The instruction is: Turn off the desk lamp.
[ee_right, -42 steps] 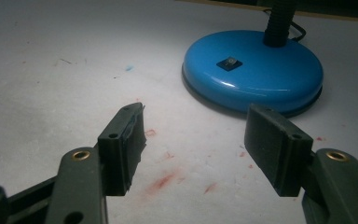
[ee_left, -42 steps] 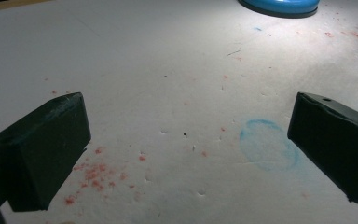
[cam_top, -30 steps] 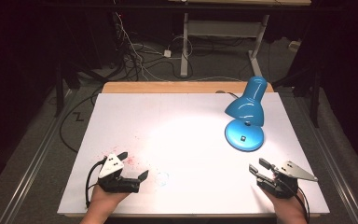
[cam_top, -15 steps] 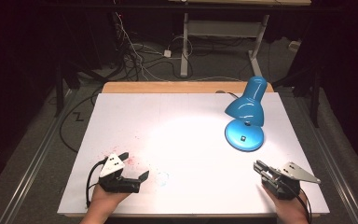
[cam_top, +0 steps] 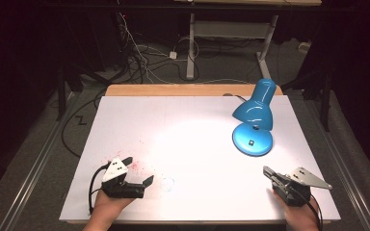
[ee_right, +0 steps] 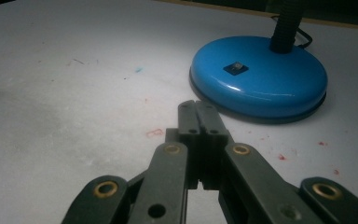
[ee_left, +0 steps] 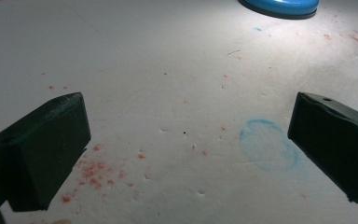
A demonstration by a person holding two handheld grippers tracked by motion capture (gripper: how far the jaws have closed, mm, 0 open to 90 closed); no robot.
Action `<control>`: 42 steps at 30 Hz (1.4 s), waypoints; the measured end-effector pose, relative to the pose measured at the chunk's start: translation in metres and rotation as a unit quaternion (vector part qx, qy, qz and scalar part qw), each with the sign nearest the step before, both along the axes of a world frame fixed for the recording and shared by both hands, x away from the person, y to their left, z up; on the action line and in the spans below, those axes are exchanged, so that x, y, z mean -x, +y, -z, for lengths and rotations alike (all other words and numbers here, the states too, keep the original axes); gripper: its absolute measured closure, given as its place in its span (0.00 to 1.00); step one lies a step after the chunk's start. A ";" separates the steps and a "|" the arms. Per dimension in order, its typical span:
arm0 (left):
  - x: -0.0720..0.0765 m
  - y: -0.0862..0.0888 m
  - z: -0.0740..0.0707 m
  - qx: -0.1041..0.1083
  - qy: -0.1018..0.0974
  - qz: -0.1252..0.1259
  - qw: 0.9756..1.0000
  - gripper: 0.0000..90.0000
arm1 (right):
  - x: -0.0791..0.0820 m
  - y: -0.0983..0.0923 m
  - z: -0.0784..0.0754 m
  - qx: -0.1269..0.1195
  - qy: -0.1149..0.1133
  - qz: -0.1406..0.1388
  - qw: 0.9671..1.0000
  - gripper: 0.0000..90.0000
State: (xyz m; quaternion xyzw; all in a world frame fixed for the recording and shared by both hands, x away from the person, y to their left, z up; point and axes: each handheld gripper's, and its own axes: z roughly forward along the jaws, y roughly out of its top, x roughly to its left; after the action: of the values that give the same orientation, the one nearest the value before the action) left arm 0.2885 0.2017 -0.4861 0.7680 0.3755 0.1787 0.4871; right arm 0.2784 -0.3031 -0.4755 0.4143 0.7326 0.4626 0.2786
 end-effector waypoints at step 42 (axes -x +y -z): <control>-0.002 0.000 -0.005 -0.013 0.001 0.005 1.000 0.00 | -0.051 0.023 -0.027 -0.013 0.007 -0.008 1.000 1.00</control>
State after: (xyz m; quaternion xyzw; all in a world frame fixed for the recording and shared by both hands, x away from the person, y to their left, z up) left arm 0.2901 0.2013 -0.4812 0.7763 0.3699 0.1805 0.4774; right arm 0.3298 -0.2799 -0.4488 0.4153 0.7319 0.4715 0.2637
